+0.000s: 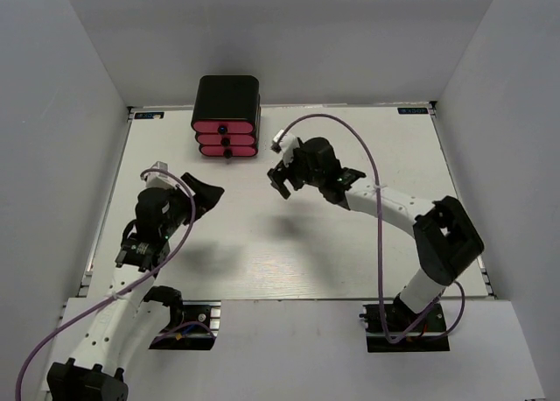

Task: Sort the stationery into containers
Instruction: Reset both arms

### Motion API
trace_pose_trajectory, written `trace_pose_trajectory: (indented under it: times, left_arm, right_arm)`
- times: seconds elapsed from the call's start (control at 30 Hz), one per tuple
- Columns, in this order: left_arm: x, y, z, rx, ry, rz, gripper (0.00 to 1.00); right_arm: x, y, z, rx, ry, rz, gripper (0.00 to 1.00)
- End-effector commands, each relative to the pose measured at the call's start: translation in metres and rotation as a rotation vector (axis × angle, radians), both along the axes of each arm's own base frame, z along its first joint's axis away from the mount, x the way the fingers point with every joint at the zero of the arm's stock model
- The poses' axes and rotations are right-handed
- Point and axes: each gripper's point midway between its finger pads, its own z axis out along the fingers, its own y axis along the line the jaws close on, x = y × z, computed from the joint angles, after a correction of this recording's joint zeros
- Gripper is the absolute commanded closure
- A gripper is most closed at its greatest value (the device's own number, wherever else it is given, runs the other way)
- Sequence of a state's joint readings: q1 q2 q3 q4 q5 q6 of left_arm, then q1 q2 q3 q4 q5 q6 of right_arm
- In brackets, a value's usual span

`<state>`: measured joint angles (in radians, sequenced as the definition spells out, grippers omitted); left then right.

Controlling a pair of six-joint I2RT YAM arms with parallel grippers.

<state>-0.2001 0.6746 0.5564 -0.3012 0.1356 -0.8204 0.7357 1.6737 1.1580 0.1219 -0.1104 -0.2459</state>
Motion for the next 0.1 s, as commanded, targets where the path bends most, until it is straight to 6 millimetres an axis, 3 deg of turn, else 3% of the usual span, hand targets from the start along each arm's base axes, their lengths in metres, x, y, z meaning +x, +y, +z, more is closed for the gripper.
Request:
trace_pose_trajectory:
  times: [0.0, 0.03, 0.07]
  left_arm:
    - [0.000, -0.008, 0.030, 0.022, -0.124, -0.074, 0.02]
    - [-0.001, -0.007, 0.028, 0.033, -0.128, -0.078, 0.00]
    - [-0.003, -0.008, 0.035, 0.033, -0.158, -0.090, 0.00]
  right_arm:
    - [-0.004, -0.034, 0.010, 0.016, 0.011, -0.125, 0.10]
    - [-0.003, -0.037, 0.025, 0.044, -0.020, -0.142, 0.10]
    - [-0.005, -0.039, 0.025, 0.058, -0.015, -0.142, 0.10]
